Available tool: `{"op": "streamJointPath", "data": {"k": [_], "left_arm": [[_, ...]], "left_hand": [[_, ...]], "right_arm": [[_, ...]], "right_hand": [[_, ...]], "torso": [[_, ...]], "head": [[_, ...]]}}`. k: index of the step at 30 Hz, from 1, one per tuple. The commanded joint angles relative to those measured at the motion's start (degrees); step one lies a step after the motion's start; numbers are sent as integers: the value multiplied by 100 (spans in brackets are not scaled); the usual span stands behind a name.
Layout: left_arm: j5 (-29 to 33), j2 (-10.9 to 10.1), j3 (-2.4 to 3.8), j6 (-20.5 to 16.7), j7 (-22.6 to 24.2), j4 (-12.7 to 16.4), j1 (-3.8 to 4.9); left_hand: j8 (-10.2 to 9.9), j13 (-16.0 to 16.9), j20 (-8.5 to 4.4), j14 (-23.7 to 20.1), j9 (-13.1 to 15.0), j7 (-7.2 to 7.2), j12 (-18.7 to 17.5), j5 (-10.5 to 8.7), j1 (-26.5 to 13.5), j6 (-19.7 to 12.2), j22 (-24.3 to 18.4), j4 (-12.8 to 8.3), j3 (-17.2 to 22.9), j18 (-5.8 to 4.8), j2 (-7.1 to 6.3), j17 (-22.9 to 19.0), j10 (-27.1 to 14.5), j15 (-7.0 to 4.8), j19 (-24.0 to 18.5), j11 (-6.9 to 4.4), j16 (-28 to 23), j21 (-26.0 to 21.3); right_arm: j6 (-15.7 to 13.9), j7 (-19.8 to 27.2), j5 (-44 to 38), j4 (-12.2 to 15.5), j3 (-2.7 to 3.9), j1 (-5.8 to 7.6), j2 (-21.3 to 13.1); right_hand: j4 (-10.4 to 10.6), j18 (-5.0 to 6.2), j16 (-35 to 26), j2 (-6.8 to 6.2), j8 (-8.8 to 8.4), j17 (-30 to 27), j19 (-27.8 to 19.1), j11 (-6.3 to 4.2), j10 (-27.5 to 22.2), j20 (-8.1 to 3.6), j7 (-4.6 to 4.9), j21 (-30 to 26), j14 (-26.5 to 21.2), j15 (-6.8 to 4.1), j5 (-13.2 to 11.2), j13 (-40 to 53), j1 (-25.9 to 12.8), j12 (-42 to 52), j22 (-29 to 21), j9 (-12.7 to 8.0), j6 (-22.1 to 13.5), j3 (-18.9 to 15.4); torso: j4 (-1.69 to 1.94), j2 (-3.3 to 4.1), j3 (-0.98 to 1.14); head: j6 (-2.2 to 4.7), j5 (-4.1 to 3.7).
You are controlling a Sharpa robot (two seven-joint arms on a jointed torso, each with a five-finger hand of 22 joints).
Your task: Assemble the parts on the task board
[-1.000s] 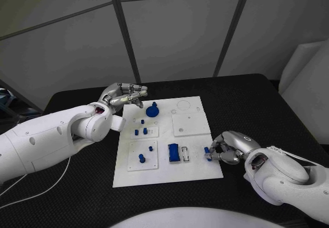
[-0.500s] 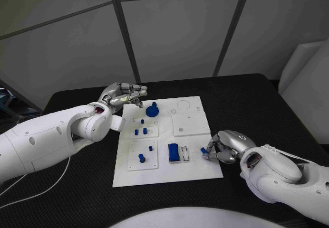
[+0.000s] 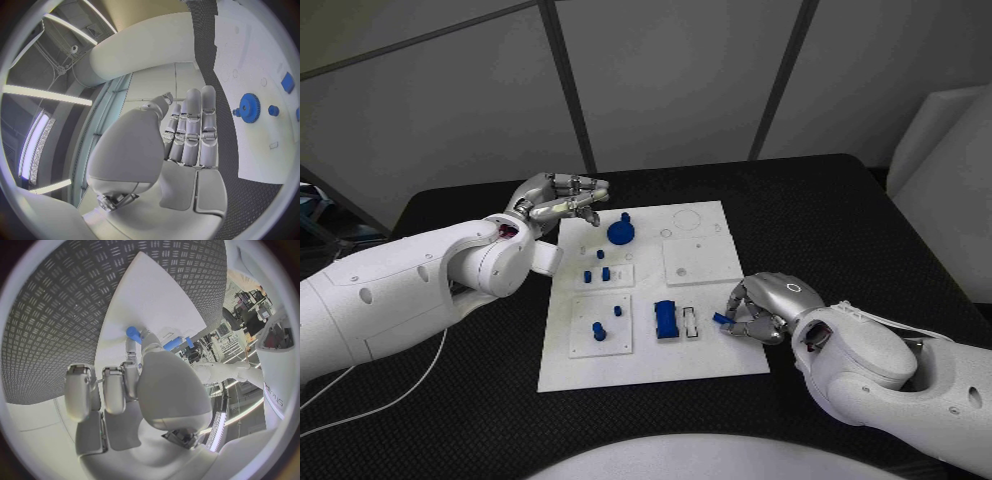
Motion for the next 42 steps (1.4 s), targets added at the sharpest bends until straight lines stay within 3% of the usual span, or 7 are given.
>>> {"op": "streamJointPath", "data": {"k": [1,5,12,22,29,37,42], "left_arm": [[16,-4,2,77,37,15,5],[16,-5,2,76,38,12,4],[16,2,2,71,36,7,2],[16,2,3,66,35,14,3],[16,9,3,66,39,17,3],[16,9,3,65,39,17,4],[16,20,3,71,35,21,4]], "left_hand": [[29,6,-12,-22,7,-3,22,-5,20,-45,8,4,39,-71,52,-8,-42,14,-20,11,-19,-14],[29,6,-12,-22,7,-3,22,-5,20,-45,8,4,39,-71,52,-8,-42,14,-20,11,-19,-14],[40,5,-12,-20,6,2,43,-11,-1,-51,23,-9,73,-75,53,-12,-53,18,-23,15,-21,-6],[41,4,-12,-20,6,3,46,-12,-7,-52,24,-8,75,-75,52,-12,-54,19,-24,16,-21,-6],[42,4,-12,-20,6,3,47,-12,-8,-52,25,-10,78,-75,52,-12,-55,19,-25,16,-21,-5],[47,4,-9,-18,6,4,55,-14,-33,-55,28,-2,83,-77,53,-13,-60,22,-27,18,-20,-5],[47,4,-9,-18,6,4,55,-14,-33,-55,28,-2,83,-77,53,-13,-60,22,-27,18,-20,-5]], "right_arm": [[374,-547,-171,-75,-61,-63,-41],[107,-652,169,13,-59,-62,-104],[-766,-495,1134,174,-55,-55,-216],[-1710,-131,1908,285,-43,-15,-103],[-1581,-62,2319,214,-39,2,120],[-1461,-57,2472,125,-37,8,277],[-1080,-160,2541,9,-35,23,416]], "right_hand": [[-122,-34,20,456,-2,684,209,-43,5,-39,8,24,440,-30,80,143,584,-43,1048,41,46,316],[-67,-38,23,366,-2,692,221,-43,27,-27,15,36,442,-25,158,142,377,-61,1064,107,26,777],[20,-36,-13,-60,-58,643,216,-32,23,-13,26,27,433,-11,231,128,-137,-117,1063,220,-32,1772],[35,-38,-14,-278,-55,648,225,-23,52,-15,11,33,436,-10,143,157,-524,-100,1075,315,-7,2233],[151,-54,32,-358,-13,722,272,-47,121,-23,-28,77,454,-24,265,236,-889,-6,1127,386,86,2234],[258,-64,57,-430,65,760,302,-99,165,-65,-88,106,462,-68,568,269,-1207,28,1161,484,200,2035],[302,-64,60,-442,78,765,302,-107,165,-78,-98,106,462,-78,674,256,-1329,5,1162,526,210,1888]], "torso": [[-2,-3,5],[10,-14,-3],[22,-5,-15],[11,-1,-12],[21,7,-12],[-1,6,-6],[12,9,-10]], "head": [[0,12],[4,8],[38,19],[56,50],[44,72],[37,89],[23,83]]}}
